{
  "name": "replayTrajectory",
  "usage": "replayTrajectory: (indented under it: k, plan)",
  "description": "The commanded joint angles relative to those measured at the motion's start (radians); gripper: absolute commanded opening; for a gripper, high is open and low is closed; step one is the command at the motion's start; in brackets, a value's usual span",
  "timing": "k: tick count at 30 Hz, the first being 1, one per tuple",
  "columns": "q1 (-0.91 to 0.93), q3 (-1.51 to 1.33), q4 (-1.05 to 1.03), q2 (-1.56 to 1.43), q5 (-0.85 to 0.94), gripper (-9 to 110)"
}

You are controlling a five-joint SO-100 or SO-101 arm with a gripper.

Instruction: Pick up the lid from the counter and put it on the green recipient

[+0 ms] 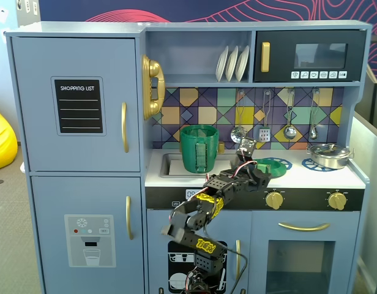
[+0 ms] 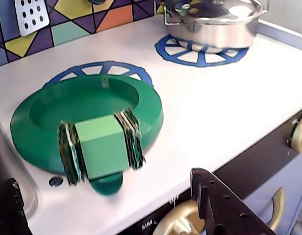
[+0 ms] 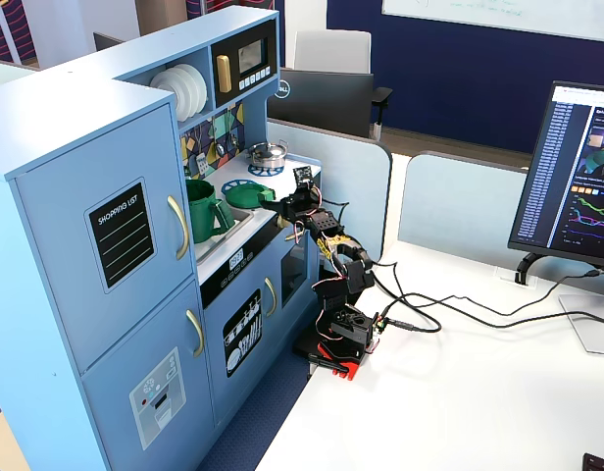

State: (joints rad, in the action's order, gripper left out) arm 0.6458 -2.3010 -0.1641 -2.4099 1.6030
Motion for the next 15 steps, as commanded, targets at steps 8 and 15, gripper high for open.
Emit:
replayTrajectory:
  k: [8, 15]
  plan:
    - [-0.04, 0.244, 0.118, 0.261, -0.011, 38]
    - [-0.067, 0.337, 0.12, 0.373, -0.003, 36]
